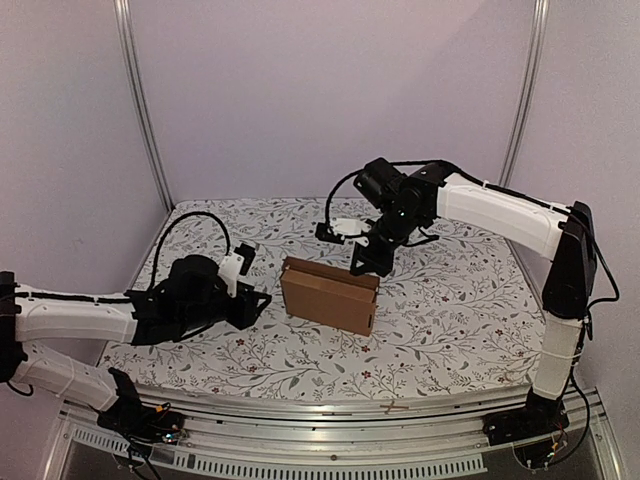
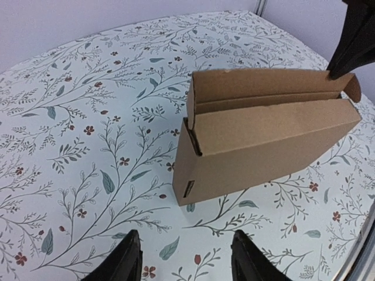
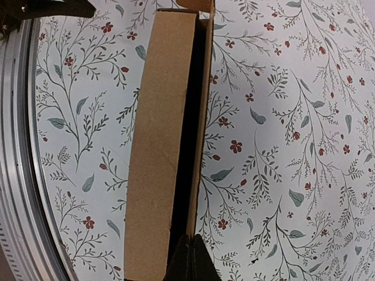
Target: Fold the paper box
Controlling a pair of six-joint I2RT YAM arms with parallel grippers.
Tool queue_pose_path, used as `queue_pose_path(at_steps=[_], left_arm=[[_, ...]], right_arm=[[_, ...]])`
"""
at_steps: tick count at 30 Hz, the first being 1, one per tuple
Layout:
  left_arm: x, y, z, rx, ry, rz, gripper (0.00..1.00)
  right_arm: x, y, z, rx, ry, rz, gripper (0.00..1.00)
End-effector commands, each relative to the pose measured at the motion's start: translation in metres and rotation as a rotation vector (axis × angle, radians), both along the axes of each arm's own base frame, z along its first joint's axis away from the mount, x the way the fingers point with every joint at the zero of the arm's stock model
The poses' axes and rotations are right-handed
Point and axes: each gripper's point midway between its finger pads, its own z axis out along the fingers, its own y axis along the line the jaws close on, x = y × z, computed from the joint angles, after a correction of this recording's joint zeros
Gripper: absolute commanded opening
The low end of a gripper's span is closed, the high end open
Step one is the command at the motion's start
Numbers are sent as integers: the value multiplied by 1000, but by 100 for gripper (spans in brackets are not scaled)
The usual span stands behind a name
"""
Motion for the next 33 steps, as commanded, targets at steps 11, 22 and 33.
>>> queue_pose_path(at_steps=[11, 22, 33], left_arm=[[2, 0, 40, -91, -64, -55, 54], [-1, 6, 39, -92, -65, -43, 55], [59, -12, 66, -31, -45, 79, 80]], right_arm=[[-26, -2, 12, -19, 75, 180, 0], [-37, 1, 18, 15, 188, 232, 1], [-12, -21, 63, 136, 35, 79, 46]])
